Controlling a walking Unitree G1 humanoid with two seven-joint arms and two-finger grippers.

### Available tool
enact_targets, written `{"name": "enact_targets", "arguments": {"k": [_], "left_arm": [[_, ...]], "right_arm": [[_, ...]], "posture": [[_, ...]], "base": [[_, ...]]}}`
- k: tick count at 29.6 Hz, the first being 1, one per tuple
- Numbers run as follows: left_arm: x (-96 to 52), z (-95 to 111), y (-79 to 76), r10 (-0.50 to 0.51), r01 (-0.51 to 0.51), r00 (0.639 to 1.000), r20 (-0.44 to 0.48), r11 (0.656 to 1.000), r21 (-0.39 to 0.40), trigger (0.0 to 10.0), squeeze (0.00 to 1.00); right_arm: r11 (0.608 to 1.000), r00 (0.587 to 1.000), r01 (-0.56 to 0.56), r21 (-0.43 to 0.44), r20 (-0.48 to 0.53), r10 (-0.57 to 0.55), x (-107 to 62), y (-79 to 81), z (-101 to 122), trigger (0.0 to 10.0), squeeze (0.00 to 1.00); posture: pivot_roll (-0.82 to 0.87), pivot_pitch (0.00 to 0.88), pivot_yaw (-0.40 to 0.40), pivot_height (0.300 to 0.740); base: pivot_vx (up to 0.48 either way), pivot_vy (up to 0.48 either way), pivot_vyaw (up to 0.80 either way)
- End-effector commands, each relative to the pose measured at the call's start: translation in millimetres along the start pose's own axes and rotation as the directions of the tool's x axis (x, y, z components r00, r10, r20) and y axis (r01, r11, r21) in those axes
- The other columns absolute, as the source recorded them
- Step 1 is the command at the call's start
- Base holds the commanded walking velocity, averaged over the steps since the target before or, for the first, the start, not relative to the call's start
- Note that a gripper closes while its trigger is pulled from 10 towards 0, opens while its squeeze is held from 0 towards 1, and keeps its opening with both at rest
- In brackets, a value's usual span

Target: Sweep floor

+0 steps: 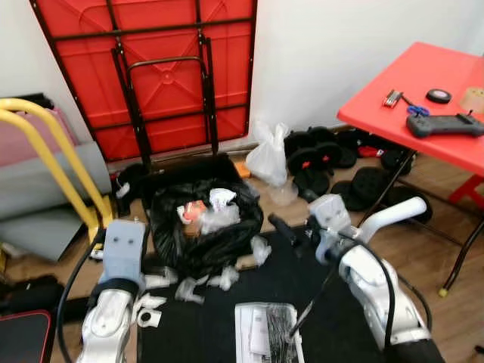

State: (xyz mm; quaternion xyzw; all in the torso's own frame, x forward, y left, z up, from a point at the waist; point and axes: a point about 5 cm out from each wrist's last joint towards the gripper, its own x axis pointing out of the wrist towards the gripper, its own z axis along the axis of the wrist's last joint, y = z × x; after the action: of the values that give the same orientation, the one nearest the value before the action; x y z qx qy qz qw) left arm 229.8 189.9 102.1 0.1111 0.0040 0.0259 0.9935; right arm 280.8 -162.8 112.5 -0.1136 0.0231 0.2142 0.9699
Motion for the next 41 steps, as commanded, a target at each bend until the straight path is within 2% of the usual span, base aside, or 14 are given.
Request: {"name": "enact_targets", "arguments": {"k": [1, 7, 9, 11, 15, 17, 23, 33, 41], "left_arm": [[-1.0, -1, 1.9, 0.024, -0.024, 1.000, -0.004, 1.000, 0.004, 10.0, 0.00], [1.8, 0, 5.1, 0.046, -0.046, 0.999, 0.000, 0.999, -0.002, 10.0, 0.00], [1.8, 0, 5.1, 0.046, -0.046, 0.999, 0.000, 0.999, -0.002, 10.0, 0.00], [3.8, 2, 7.5, 0.062, -0.062, 0.998, 0.007, 0.998, -0.007, 10.0, 0.00], [5.4, 7, 9.4, 0.070, -0.070, 0.997, 0.020, 0.997, -0.012, 10.0, 0.00], [7.4, 16, 8.7, 0.060, -0.058, 0.997, 0.050, 0.998, -0.024, 10.0, 0.00], [9.6, 30, 1.4, 0.015, -0.012, 0.995, 0.095, 0.999, -0.033, 10.0, 0.00], [11.0, 36, -5.6, -0.038, 0.042, 0.993, 0.109, 0.999, -0.027, 10.0, 0.00], [11.4, 36, -10.3, -0.075, 0.076, 0.992, 0.106, 0.997, -0.009, 10.0, 0.00]], "right_arm": [[1.000, 1.000, -0.018, -0.019, 0.011, 0.018, 1.5, 2.5, 4, 10.0, 0.00], [0.993, 0.989, -0.109, -0.036, 0.099, 0.112, 4.4, 10.8, 25, 10.0, 0.00], [0.993, 0.989, -0.109, -0.036, 0.099, 0.112, 4.4, 10.8, 25, 10.0, 0.00], [0.984, 0.976, -0.172, -0.044, 0.127, 0.176, 5.0, 17.5, 33, 10.0, 0.00], [0.978, 0.970, -0.207, -0.041, 0.124, 0.210, 4.5, 21.0, 35, 10.0, 0.00], [0.980, 0.972, -0.199, -0.005, 0.125, 0.198, 5.0, 20.0, 35, 10.0, 0.00], [0.984, 0.978, -0.177, 0.019, 0.115, 0.173, 5.3, 18.0, 32, 10.0, 0.00], [0.988, 0.983, -0.150, 0.022, 0.108, 0.147, 6.5, 17.3, 30, 10.0, 0.00], [0.995, 0.991, -0.094, 0.040, 0.102, 0.089, 7.0, 10.4, 27, 10.0, 0.00]], "posture": [[-0.15, 0.000, -0.009, 0.726], [-0.16, 0.000, -0.008, 0.706], [-0.16, 0.000, -0.008, 0.706], [-0.16, 0.000, -0.003, 0.696], [-0.17, 0.000, -0.001, 0.686], [-0.18, 0.000, 0.001, 0.676], [-0.17, 0.000, 0.007, 0.656], [-0.17, 0.000, 0.014, 0.632], [-0.15, 0.000, 0.013, 0.632]], "base": [[0.000, 0.000, 0.00], [0.000, 0.000, 0.00], [0.000, 0.000, 0.00], [0.000, 0.000, 0.00], [0.000, 0.000, 0.00], [0.000, 0.000, 0.00], [0.000, 0.000, 0.00], [0.000, 0.000, 0.00], [0.000, 0.000, 0.00]]}}
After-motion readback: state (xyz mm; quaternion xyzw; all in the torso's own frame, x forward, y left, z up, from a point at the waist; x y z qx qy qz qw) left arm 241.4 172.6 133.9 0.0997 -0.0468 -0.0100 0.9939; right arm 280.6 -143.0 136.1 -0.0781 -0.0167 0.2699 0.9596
